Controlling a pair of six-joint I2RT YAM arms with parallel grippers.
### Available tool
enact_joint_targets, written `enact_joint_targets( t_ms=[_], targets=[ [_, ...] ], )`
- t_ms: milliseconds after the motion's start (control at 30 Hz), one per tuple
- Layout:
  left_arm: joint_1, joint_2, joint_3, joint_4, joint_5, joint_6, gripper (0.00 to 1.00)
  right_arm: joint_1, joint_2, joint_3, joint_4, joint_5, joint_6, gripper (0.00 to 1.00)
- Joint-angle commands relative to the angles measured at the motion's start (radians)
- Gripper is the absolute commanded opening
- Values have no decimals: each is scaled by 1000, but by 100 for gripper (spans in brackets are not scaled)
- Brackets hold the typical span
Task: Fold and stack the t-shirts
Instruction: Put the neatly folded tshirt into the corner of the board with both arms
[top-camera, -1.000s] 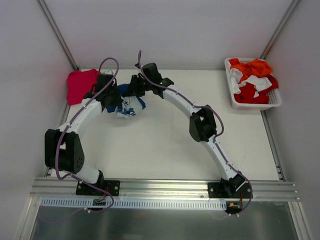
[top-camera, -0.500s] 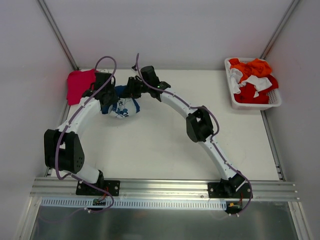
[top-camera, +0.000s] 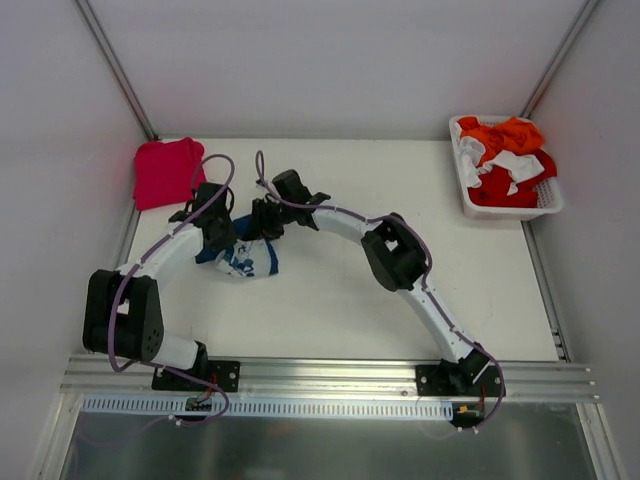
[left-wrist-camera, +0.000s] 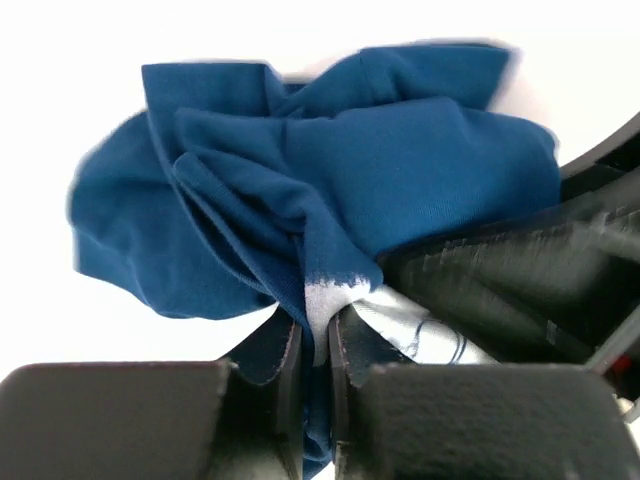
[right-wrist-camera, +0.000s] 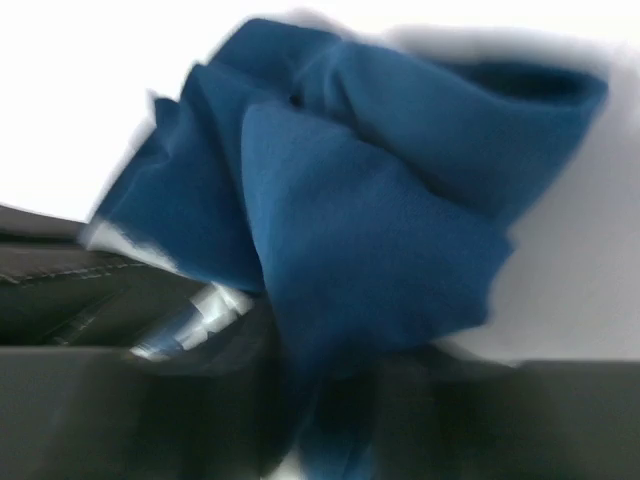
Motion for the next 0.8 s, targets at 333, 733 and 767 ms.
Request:
enact_joint_targets(
  t_ms=[333, 733, 767],
  targets=[
    [-213, -384, -137, 41, -164, -40, 99, 81, -565, -590, -77, 141, -230, 99],
    [-269, -760, -116, -87, -75, -25, 99, 129, -990, -880, -131, 398, -310, 99],
    [-270, -774, -117, -90, -78, -16, 99, 134, -1032, -894, -131, 411, -307, 99]
  ],
)
